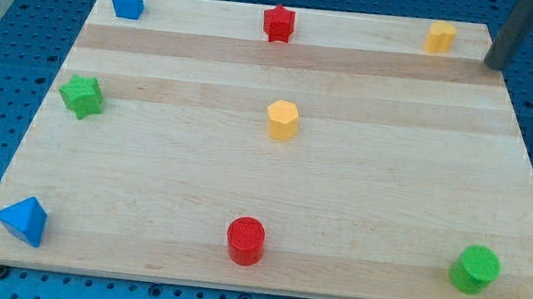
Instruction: Push yellow hexagon downwards
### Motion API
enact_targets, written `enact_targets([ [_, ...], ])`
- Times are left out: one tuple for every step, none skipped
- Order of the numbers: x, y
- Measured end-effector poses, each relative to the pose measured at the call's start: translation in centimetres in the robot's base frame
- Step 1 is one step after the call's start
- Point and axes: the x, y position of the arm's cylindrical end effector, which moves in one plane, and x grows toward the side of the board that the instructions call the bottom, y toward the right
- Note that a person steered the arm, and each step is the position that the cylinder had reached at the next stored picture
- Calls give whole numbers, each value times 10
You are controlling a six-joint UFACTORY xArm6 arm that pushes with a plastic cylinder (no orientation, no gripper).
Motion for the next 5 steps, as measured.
enact_targets([
  [-37,9],
  [-62,-19],
  [-56,-50],
  [-24,-52],
  [-16,-70],
])
